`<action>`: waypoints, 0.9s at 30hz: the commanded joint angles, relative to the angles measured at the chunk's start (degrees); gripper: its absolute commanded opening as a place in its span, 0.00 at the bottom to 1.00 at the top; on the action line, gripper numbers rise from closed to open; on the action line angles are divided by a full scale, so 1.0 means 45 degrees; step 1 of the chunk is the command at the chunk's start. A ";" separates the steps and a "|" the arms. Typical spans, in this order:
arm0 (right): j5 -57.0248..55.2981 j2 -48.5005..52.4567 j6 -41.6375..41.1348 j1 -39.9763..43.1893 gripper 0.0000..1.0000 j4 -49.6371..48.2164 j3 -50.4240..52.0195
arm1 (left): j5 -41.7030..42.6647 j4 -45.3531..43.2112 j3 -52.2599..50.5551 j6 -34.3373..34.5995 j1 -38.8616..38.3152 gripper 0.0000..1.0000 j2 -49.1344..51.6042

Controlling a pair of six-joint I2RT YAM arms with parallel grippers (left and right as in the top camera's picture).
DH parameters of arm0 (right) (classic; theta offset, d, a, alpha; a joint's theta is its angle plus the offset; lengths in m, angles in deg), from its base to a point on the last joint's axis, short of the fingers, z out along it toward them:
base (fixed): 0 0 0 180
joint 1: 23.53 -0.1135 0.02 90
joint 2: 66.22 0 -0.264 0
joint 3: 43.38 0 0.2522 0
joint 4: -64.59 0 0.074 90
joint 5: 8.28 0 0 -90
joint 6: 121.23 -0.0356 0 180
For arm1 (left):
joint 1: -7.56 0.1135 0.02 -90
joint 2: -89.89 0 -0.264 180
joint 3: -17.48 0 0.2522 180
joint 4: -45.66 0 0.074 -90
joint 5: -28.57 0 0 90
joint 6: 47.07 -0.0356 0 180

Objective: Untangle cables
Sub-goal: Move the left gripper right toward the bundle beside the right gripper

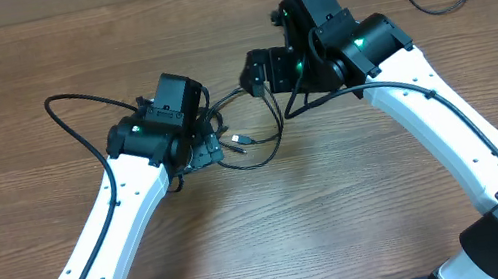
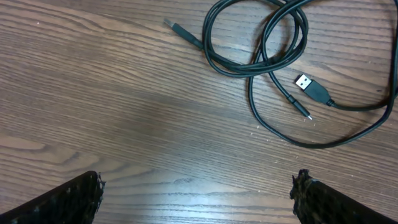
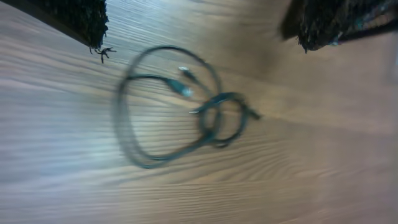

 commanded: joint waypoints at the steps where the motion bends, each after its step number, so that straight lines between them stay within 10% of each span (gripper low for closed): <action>1: -0.2841 -0.0024 -0.0986 -0.0039 1.00 0.0272 0.0369 | 0.0117 0.0049 0.0073 0.0651 0.0408 1.00 -0.0039; 23: 0.0923 0.1851 -0.1205 -0.0063 1.00 -0.0743 0.1457 | -0.1010 -0.0034 -0.0651 0.1379 0.2084 1.00 0.0709; 27: 0.1156 0.2108 -0.1214 -0.0063 0.83 -0.0646 0.1496 | -0.0646 -0.0015 -0.0685 0.2361 0.2594 1.00 0.0767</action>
